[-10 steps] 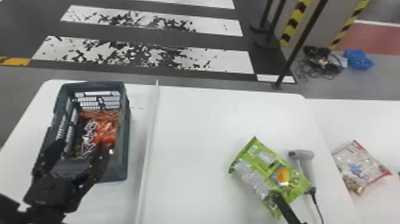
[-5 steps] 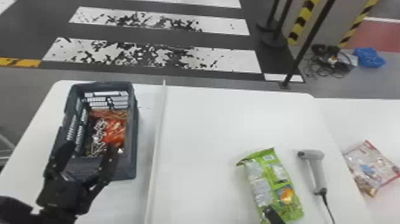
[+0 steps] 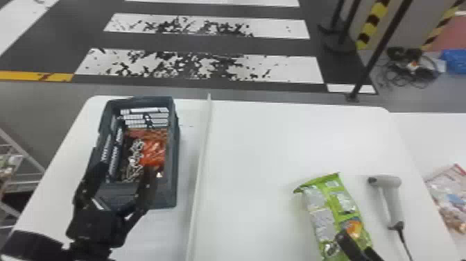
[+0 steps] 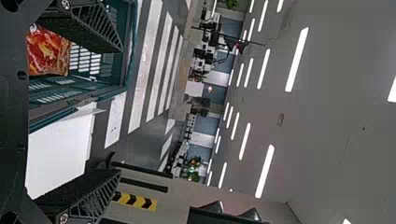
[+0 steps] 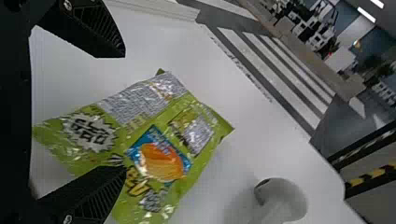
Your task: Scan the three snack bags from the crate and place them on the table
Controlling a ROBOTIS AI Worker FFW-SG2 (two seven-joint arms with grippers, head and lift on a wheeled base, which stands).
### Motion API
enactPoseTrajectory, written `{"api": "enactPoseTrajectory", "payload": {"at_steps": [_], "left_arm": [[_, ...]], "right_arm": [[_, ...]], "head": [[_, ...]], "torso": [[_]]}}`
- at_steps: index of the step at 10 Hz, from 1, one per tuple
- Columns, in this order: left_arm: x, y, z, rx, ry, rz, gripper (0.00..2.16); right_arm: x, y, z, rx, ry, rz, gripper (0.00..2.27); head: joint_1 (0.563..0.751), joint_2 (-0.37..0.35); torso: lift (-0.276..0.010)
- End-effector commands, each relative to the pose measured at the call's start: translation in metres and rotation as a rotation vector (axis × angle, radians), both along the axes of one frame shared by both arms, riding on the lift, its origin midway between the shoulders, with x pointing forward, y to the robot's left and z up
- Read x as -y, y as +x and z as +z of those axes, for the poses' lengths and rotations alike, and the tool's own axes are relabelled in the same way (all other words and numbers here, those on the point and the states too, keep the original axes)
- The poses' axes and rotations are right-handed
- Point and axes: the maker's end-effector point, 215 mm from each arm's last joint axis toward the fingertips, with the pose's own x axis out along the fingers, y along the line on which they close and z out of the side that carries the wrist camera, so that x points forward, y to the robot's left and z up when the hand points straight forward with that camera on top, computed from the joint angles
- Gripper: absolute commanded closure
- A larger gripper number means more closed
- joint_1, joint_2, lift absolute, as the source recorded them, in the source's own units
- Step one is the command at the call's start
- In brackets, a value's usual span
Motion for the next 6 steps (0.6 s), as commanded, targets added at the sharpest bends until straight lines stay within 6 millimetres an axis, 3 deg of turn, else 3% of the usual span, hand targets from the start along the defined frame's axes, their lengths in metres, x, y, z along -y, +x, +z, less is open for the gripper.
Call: {"api": "enactPoseTrajectory", "payload": {"at_steps": [1,2,3,4,5,6], "left_arm": [[0.0,-0.003,0.003,0.008,0.006,-0.001,0.08],[0.006,-0.003,0.003,0.009,0.015,-0.008,0.08],[0.009,-0.003,0.003,0.009,0.025,-0.014,0.08],[0.01,-0.004,0.003,0.009,0.027,-0.017,0.08],[0.011,-0.005,0.002,0.007,0.029,-0.019,0.08],[0.013,-0.004,0.002,0.006,0.035,-0.02,0.08]], "right_arm": [[0.038,0.042,0.032,0.185,-0.193,0.015,0.1],[0.059,0.061,0.05,0.291,-0.291,0.01,0.25],[0.062,0.071,0.06,0.357,-0.357,0.042,0.75],[0.059,0.075,0.056,0.363,-0.37,0.077,1.91],[0.053,0.076,0.053,0.363,-0.382,0.107,2.22],[0.042,0.076,0.052,0.369,-0.382,0.135,2.24]], "head": [[0.695,-0.081],[0.695,-0.099],[0.695,-0.14],[0.695,-0.175],[0.695,-0.183],[0.695,-0.181]], "torso": [[-0.037],[-0.037],[-0.037],[-0.037],[-0.037],[-0.037]]}}
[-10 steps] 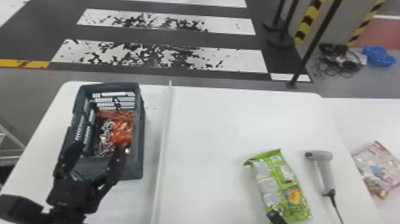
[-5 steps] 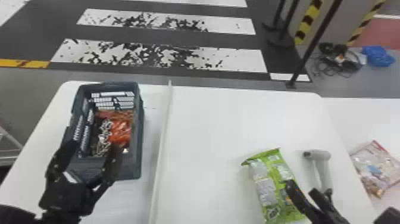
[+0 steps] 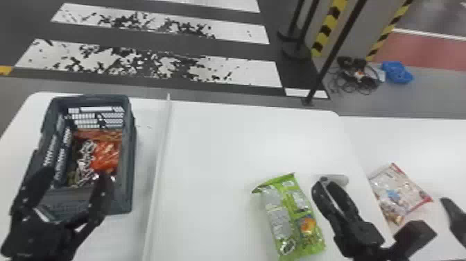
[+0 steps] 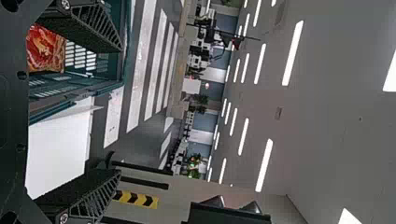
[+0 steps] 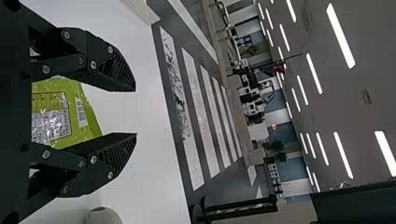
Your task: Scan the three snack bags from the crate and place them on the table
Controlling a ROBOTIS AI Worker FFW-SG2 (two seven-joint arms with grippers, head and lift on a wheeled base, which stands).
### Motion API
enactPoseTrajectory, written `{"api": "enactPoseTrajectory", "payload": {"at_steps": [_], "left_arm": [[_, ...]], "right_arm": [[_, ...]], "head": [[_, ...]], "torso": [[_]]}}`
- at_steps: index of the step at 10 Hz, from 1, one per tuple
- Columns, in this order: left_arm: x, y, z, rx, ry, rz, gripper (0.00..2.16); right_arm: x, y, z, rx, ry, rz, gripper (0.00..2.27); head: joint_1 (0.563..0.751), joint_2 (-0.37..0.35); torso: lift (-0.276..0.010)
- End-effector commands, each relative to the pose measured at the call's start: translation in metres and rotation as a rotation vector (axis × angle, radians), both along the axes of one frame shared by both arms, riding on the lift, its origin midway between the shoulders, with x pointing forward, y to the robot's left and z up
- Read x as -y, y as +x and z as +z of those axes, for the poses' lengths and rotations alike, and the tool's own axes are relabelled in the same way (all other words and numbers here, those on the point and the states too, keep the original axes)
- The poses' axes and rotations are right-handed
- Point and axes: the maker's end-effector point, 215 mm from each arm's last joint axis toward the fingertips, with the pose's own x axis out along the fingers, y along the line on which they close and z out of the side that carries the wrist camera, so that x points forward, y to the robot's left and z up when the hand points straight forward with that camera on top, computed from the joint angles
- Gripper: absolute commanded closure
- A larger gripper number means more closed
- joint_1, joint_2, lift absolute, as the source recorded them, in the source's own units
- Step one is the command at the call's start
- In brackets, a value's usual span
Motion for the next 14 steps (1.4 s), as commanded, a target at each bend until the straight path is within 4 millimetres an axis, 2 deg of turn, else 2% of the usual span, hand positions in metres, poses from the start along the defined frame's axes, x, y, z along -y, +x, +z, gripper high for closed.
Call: {"api": "enactPoseTrajectory", "payload": {"at_steps": [1,3,5,7,10,14], "left_arm": [[0.003,0.0,-0.002,-0.004,0.006,-0.003,0.08],[0.003,0.0,-0.002,-0.005,0.009,-0.002,0.08],[0.002,-0.001,-0.003,-0.005,0.011,-0.002,0.08],[0.004,-0.001,-0.004,-0.007,0.009,-0.005,0.08],[0.004,-0.004,-0.007,-0.014,0.015,-0.01,0.08],[0.002,-0.004,-0.007,-0.016,0.022,-0.01,0.08]], "right_arm": [[-0.022,-0.002,-0.005,-0.01,-0.005,0.043,2.24],[-0.062,-0.007,-0.012,-0.019,-0.015,0.126,2.24],[-0.106,-0.011,-0.022,-0.041,-0.056,0.238,2.24],[-0.143,-0.009,-0.039,-0.078,-0.079,0.308,2.24],[-0.156,0.016,-0.073,-0.136,-0.098,0.299,2.24],[-0.147,0.034,-0.087,-0.162,-0.135,0.249,2.24]], "head": [[0.695,-0.177],[0.695,-0.136],[0.695,-0.056],[0.695,0.003],[0.695,0.059],[0.695,0.07]], "torso": [[-0.037],[-0.037],[-0.037],[-0.037],[-0.037],[-0.037]]}}
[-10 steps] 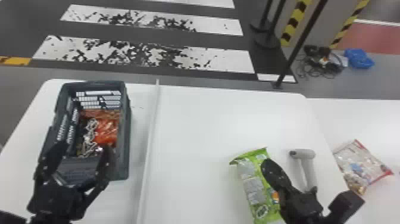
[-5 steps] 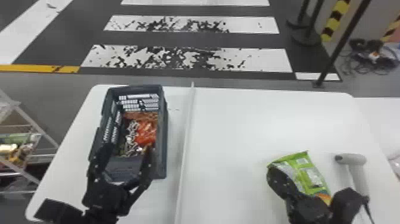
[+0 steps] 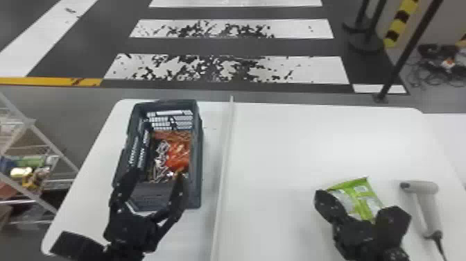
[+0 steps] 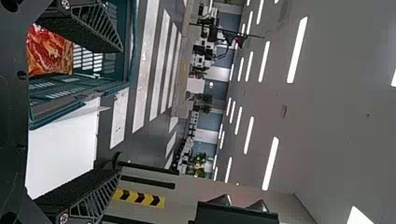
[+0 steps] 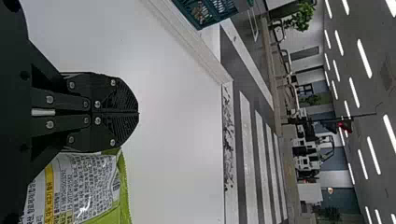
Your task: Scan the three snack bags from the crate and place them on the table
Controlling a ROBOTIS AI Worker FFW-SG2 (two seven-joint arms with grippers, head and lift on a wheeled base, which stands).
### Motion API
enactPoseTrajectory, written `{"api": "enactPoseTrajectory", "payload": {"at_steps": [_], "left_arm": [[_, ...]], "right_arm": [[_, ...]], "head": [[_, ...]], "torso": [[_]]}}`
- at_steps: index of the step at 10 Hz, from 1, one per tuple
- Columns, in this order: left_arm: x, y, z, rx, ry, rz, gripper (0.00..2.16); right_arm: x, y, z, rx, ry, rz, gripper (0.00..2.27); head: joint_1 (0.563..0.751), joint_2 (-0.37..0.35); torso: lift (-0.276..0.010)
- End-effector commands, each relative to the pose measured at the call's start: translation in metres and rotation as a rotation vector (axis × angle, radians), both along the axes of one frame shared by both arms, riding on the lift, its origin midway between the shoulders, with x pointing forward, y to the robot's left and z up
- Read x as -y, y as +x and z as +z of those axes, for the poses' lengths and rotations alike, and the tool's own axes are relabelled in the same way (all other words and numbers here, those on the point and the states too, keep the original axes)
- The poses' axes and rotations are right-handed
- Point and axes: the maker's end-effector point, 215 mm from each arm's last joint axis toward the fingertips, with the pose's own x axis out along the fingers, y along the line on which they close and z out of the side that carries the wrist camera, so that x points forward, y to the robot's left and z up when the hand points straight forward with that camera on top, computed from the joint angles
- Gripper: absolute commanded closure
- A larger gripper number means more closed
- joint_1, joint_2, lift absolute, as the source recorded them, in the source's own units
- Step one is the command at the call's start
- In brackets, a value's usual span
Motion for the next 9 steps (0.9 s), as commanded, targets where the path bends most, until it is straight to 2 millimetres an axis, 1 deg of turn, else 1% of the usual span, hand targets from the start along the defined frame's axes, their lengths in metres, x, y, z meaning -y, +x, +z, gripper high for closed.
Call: {"api": "enactPoseTrajectory", "payload": {"at_steps": [1,4,5,6,7,9], "left_arm": [[0.0,0.0,0.0,0.0,0.0,-0.001,0.08],[0.0,0.0,-0.002,-0.003,0.001,0.0,0.08],[0.0,0.0,-0.001,0.0,0.0,-0.001,0.08],[0.001,0.0,-0.002,-0.004,-0.001,-0.003,0.08],[0.002,0.0,-0.001,-0.001,-0.002,-0.003,0.08],[0.001,0.002,-0.004,-0.005,0.0,-0.003,0.08]], "right_arm": [[0.005,0.004,-0.005,-0.008,-0.008,-0.011,2.24],[0.028,0.016,-0.021,-0.03,-0.038,-0.084,2.24],[0.041,0.02,-0.024,-0.046,-0.028,-0.116,2.24],[0.042,0.021,-0.02,-0.04,-0.029,-0.118,2.24],[0.041,0.014,-0.012,-0.021,-0.012,-0.12,2.24],[0.031,-0.007,0.017,0.034,0.059,-0.102,2.24]], "head": [[0.695,0.065],[0.695,0.043],[0.695,0.028],[0.695,0.012],[0.695,0.005],[0.695,0.001]], "torso": [[-0.037],[-0.037],[-0.037],[-0.037],[-0.037],[-0.037]]}}
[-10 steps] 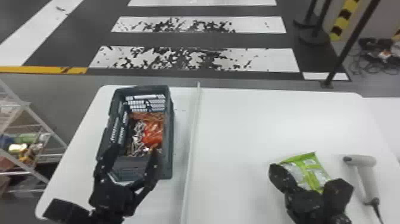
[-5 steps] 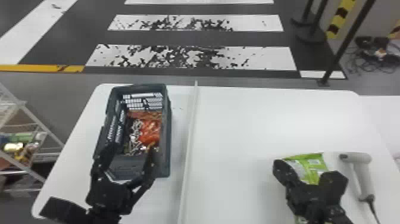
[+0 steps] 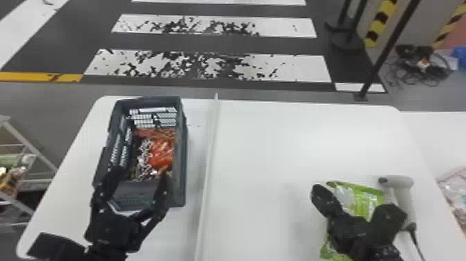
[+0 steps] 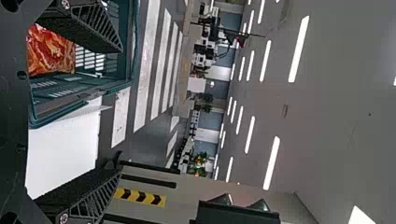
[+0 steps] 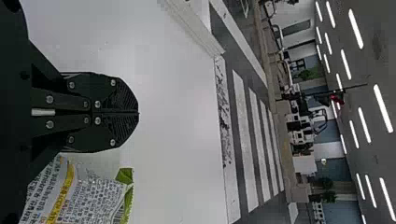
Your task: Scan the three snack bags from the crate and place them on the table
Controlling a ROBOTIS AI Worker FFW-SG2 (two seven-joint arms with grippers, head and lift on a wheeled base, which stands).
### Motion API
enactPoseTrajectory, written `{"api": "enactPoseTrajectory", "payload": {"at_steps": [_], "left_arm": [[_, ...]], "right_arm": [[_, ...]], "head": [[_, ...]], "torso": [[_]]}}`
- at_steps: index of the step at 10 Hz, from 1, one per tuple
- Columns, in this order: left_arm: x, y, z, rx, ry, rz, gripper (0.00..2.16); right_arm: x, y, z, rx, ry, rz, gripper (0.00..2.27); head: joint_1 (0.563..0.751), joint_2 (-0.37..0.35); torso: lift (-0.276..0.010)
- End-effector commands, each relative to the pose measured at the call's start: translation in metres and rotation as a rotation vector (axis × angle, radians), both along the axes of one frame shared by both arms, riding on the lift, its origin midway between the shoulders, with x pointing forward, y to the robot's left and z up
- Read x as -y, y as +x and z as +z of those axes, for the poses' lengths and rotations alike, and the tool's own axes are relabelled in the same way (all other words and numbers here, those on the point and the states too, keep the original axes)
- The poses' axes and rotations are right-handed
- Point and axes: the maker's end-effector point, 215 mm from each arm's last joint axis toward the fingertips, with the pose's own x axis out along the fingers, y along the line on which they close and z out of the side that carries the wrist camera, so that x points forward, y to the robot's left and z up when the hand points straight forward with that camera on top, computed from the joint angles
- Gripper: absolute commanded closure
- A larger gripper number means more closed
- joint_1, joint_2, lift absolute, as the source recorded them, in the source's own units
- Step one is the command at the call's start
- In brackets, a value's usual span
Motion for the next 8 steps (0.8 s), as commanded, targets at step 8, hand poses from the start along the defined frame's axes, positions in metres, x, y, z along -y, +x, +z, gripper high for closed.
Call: {"api": "enactPoseTrajectory", "payload": {"at_steps": [8], "left_arm": [[0.004,0.004,-0.002,0.003,-0.002,-0.006,0.08]], "right_arm": [[0.116,-0.03,0.021,0.103,-0.092,-0.208,2.24]], "head": [[0.695,-0.131]], "torso": [[-0.037]]}}
